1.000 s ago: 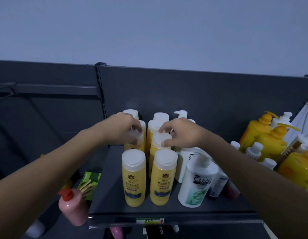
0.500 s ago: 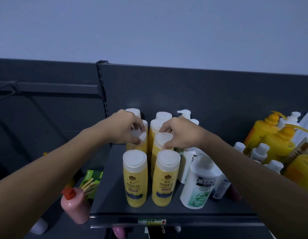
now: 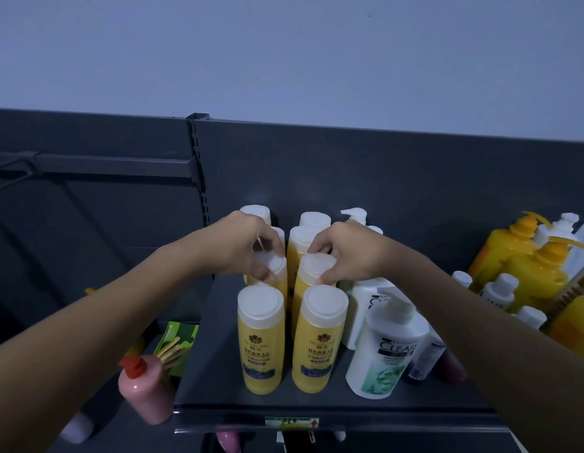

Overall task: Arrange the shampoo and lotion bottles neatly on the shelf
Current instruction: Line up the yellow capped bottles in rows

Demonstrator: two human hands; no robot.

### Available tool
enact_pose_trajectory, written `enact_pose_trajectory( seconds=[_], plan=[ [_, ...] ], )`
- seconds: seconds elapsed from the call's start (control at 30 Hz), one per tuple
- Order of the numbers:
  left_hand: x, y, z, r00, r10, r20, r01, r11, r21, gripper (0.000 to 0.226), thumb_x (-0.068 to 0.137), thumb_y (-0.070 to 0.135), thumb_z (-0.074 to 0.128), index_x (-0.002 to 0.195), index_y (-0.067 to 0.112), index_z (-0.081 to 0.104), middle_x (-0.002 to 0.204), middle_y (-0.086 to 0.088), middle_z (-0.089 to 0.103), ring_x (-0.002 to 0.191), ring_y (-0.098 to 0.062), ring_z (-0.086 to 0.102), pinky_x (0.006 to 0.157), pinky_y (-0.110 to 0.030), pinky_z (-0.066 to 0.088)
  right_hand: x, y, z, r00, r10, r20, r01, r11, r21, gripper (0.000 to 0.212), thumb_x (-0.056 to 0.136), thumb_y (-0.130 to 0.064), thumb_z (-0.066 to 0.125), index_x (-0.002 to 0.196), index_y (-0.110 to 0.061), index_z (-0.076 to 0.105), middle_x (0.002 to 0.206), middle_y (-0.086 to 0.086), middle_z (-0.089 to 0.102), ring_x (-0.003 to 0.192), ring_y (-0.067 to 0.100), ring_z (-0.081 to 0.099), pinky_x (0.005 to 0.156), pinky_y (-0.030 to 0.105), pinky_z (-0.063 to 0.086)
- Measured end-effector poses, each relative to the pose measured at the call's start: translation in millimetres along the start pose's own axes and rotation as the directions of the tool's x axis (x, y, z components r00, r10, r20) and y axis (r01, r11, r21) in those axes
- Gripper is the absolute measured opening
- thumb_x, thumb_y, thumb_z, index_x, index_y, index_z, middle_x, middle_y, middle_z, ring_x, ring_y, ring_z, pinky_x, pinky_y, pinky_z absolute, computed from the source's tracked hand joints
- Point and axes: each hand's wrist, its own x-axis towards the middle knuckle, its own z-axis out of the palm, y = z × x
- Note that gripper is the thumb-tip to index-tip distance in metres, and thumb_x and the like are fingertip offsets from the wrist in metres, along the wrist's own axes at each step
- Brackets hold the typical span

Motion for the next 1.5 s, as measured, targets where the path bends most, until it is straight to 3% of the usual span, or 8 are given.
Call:
enact_pose_trajectory(
  seconds=[0.13,0.3,0.53,0.83,1.03,1.2,1.33,1.5],
  plan=[
    [1.7,-2.1,-5.5,1.000,0.013,-0.006,-0.013,0.999,-0.036,0.021,0.082,0.049,0.081,0.101,0.039,0.077,0.101,0.019,0.072,0.097,0.001,0.065,0.086,-0.028,0.057,1.8,-2.8,-12.1,0.998,0.015,0.062,-0.018,0.999,0.047,0.058,0.077,-0.041,0.086,0.129,-0.024,0.067,0.114,-0.006,0.069,0.100,0.009,0.065,0.087,0.028,0.057],
    [17.4,-12.6,-15.9,0.974,-0.076,-0.213,0.069,0.997,-0.040,0.018,0.093,0.038,0.072,0.109,0.030,0.077,0.103,0.014,0.073,0.096,-0.006,0.068,0.086,-0.030,0.058,20.0,-5.1,-31.4,0.991,0.026,-0.134,-0.017,0.998,0.065,0.050,0.085,-0.046,0.077,0.129,-0.024,0.067,0.117,-0.006,0.070,0.103,0.009,0.066,0.090,0.030,0.055],
    [45.4,-20.8,-10.6,0.994,-0.111,-0.016,0.112,0.991,0.068,0.036,0.088,0.040,0.075,0.123,0.029,0.072,0.115,0.007,0.071,0.102,-0.014,0.065,0.092,-0.039,0.058,56.7,-4.8,-13.5,0.997,0.019,-0.075,-0.023,0.998,-0.058,0.056,0.078,-0.040,0.084,0.127,-0.020,0.068,0.121,-0.003,0.070,0.110,0.017,0.065,0.090,0.037,0.057],
    [52.2,-20.1,-8.6,0.993,-0.112,-0.022,0.113,0.993,0.030,0.041,0.081,0.039,0.082,0.120,0.028,0.074,0.113,0.008,0.070,0.104,-0.014,0.063,0.088,-0.035,0.057,64.4,-0.3,-8.2,0.999,-0.012,-0.044,0.004,0.987,-0.160,0.059,0.078,-0.030,0.088,0.132,-0.020,0.067,0.123,-0.001,0.070,0.111,0.021,0.064,0.089,0.036,0.055],
    [52.0,-19.5,-8.0,0.992,-0.118,-0.035,0.118,0.993,-0.025,0.036,0.082,0.036,0.082,0.117,0.028,0.075,0.111,0.010,0.071,0.103,-0.013,0.063,0.084,-0.029,0.053,60.6,5.9,-5.4,0.998,-0.010,-0.069,-0.005,0.977,-0.213,0.055,0.077,-0.036,0.085,0.127,-0.023,0.067,0.115,0.000,0.070,0.103,0.023,0.065,0.082,0.035,0.053],
    [51.0,-19.1,-6.9,0.993,-0.110,-0.037,0.109,0.993,-0.035,0.035,0.083,0.034,0.081,0.117,0.028,0.075,0.110,0.010,0.071,0.101,-0.012,0.062,0.083,-0.028,0.051,55.2,12.9,-6.8,0.998,0.020,-0.057,-0.030,0.982,-0.188,0.060,0.081,-0.029,0.082,0.137,-0.017,0.062,0.127,0.005,0.067,0.115,0.026,0.064,0.093,0.038,0.054],
    [51.4,-20.8,-4.2,0.990,-0.126,-0.058,0.122,0.989,-0.080,0.034,0.079,0.037,0.082,0.112,0.031,0.077,0.105,0.014,0.072,0.098,-0.010,0.062,0.083,-0.030,0.054,52.1,15.6,-9.0,0.999,0.000,-0.040,-0.009,0.979,-0.204,0.059,0.085,-0.025,0.080,0.140,-0.014,0.061,0.133,0.003,0.066,0.122,0.024,0.062,0.091,0.030,0.049],
    [52.9,-20.7,-2.7,0.990,-0.125,-0.062,0.119,0.989,-0.084,0.033,0.077,0.038,0.081,0.109,0.033,0.078,0.103,0.015,0.073,0.096,-0.007,0.064,0.082,-0.031,0.057,50.2,16.1,-10.2,0.999,-0.007,-0.044,0.000,0.986,-0.169,0.059,0.086,-0.024,0.080,0.140,-0.013,0.061,0.137,0.004,0.066,0.125,0.023,0.061,0.096,0.031,0.050]
  ],
)
